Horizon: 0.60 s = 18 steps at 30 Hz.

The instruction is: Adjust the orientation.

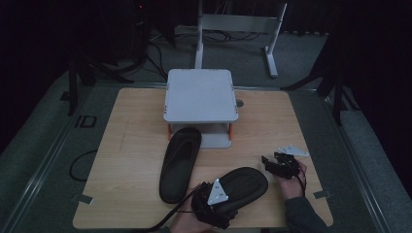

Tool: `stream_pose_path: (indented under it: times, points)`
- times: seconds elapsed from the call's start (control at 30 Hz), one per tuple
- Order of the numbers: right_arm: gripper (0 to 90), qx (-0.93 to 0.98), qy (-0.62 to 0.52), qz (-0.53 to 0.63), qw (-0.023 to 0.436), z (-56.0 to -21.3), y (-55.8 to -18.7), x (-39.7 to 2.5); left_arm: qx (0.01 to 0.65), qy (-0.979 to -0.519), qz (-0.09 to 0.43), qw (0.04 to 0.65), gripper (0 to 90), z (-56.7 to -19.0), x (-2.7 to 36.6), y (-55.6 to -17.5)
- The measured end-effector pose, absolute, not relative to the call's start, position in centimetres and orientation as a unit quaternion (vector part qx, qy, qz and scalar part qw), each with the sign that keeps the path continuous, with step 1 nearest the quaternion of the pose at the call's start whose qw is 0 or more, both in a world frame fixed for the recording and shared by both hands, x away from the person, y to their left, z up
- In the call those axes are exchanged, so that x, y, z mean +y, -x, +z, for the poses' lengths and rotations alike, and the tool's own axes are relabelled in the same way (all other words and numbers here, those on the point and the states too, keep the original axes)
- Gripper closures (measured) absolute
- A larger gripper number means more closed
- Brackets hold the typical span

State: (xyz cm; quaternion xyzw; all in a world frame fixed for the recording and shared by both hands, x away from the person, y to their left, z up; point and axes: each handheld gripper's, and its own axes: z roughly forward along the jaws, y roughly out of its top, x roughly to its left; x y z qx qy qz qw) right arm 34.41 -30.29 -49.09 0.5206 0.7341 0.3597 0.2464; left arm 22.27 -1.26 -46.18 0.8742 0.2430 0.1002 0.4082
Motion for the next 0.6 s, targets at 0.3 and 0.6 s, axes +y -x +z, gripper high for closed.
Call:
stream_pose_path:
  times: [0.3, 0.6]
  points:
    - [40.3, 0.734, -0.521, 0.360, 0.245, -49.1, -34.4, -30.3, 0.273, -0.876, 0.128, 0.376, 1.9, -46.7, -0.7, -23.6]
    - [40.3, 0.733, -0.521, 0.361, 0.246, -49.1, -34.4, -30.4, 0.298, -0.856, 0.134, 0.400, 13.6, -46.1, 1.6, -24.6]
